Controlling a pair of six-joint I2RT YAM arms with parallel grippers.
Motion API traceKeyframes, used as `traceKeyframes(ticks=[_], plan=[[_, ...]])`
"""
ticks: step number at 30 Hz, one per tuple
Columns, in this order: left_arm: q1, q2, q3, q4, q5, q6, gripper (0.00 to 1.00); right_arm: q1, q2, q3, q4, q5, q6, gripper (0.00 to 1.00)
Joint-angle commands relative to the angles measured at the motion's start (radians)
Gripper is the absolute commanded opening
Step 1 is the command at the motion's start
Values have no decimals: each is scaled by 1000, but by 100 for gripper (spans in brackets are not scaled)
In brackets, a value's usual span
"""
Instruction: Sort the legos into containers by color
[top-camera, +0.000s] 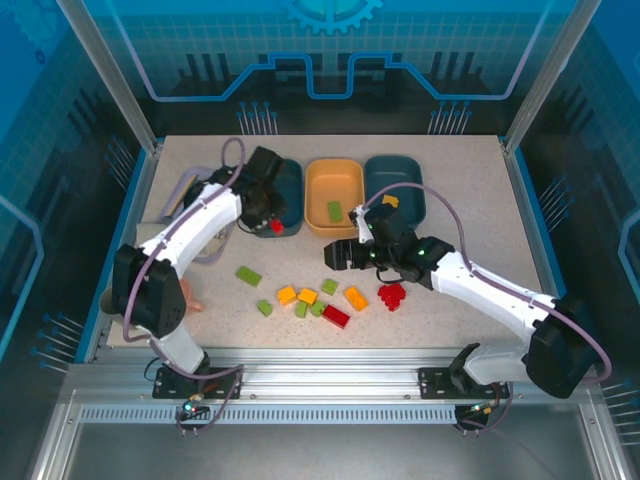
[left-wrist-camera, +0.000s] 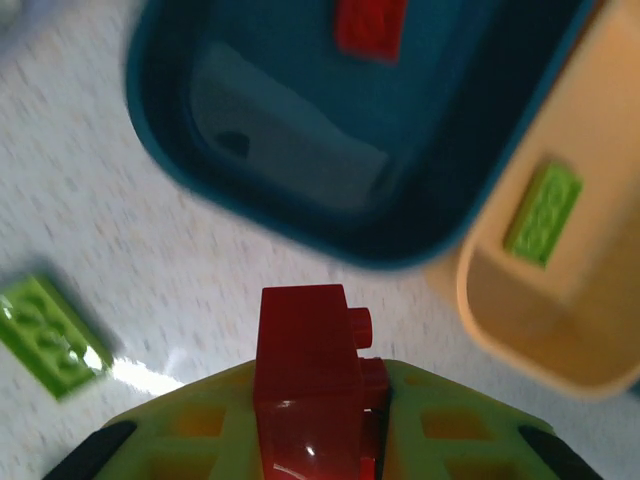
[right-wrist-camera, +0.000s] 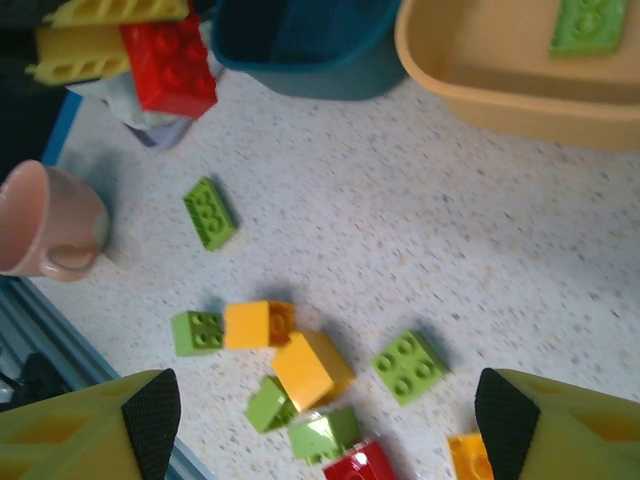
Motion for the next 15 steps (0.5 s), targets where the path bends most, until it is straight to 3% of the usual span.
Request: traceKeyframes(ticks=[1, 15], plan=[[60, 112, 96, -59, -77, 137, 18, 21, 46, 62, 104, -48, 25, 81], [126, 471, 373, -120, -101, 200, 20, 28, 195, 164, 107, -25, 136, 82]])
